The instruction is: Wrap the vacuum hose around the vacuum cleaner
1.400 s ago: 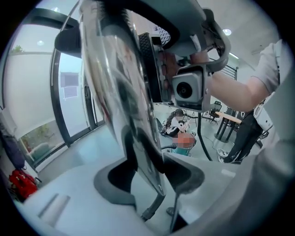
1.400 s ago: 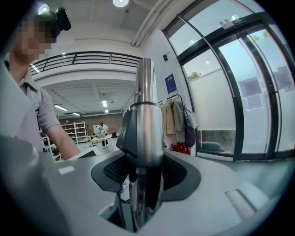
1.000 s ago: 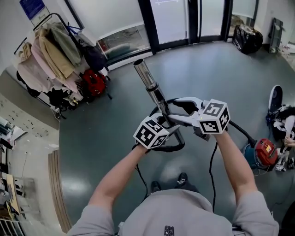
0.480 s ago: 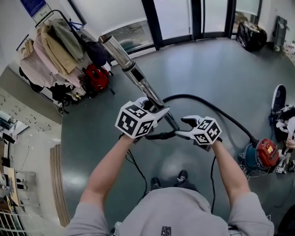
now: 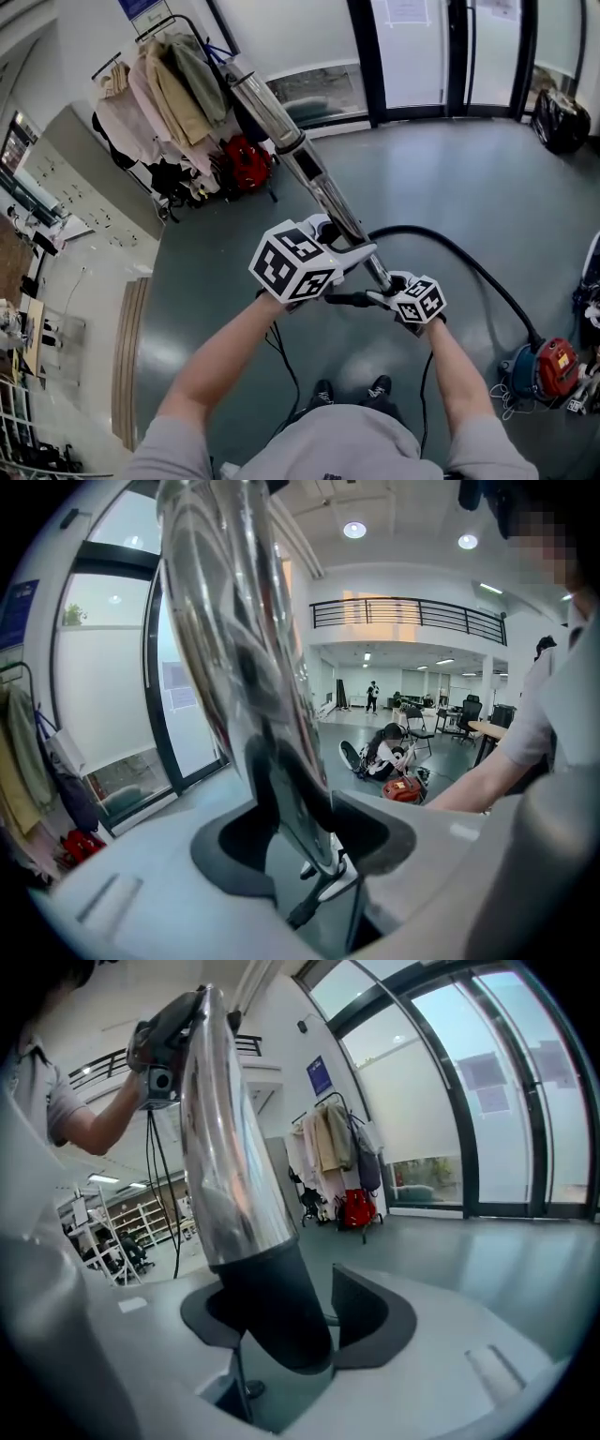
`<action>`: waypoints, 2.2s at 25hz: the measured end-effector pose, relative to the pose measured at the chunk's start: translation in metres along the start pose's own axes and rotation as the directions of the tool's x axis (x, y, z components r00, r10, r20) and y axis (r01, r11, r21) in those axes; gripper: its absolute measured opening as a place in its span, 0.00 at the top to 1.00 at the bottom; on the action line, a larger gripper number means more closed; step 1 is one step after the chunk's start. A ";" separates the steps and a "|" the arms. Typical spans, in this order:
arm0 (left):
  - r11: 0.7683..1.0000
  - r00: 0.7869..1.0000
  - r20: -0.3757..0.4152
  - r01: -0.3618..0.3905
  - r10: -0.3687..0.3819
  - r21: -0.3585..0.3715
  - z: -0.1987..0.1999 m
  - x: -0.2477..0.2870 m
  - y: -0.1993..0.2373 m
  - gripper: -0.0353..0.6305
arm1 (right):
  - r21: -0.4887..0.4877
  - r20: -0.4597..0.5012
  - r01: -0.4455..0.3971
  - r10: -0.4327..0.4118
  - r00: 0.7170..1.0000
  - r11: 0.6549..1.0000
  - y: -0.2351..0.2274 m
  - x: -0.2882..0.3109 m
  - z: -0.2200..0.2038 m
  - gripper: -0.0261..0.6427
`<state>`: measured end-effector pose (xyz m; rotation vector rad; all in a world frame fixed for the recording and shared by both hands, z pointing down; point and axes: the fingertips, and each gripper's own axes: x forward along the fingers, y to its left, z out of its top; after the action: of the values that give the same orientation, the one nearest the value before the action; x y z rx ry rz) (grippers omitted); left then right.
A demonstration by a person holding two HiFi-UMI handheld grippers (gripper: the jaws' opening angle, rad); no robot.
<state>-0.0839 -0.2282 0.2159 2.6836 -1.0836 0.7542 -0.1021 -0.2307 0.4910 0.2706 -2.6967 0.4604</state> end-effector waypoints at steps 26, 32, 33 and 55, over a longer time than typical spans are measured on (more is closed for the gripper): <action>0.852 0.971 0.180 0.226 -0.157 -0.472 -0.101 0.046 0.099 0.56 | -0.102 -0.222 0.114 -0.134 0.966 0.988 -0.001 -0.076 -0.025 0.77; 0.714 0.923 0.264 0.384 -0.281 -0.586 -0.138 0.077 0.146 0.52 | 0.009 -0.207 0.231 -0.224 0.952 0.973 -0.008 -0.073 0.002 0.78; 0.674 0.912 0.276 0.410 -0.303 -0.615 -0.146 0.081 0.155 0.51 | 0.023 -0.201 0.248 -0.238 0.950 0.969 -0.009 -0.071 0.010 0.78; 0.780 0.865 0.008 0.455 -0.501 -0.429 -0.229 0.124 0.184 0.41 | 0.006 -0.422 0.510 -0.461 0.781 0.860 -0.052 -0.084 0.020 0.78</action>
<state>-0.2248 -0.3650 0.4673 2.3498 -0.4228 0.4886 -0.0199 -0.2758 0.4541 0.7932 -2.0821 0.4565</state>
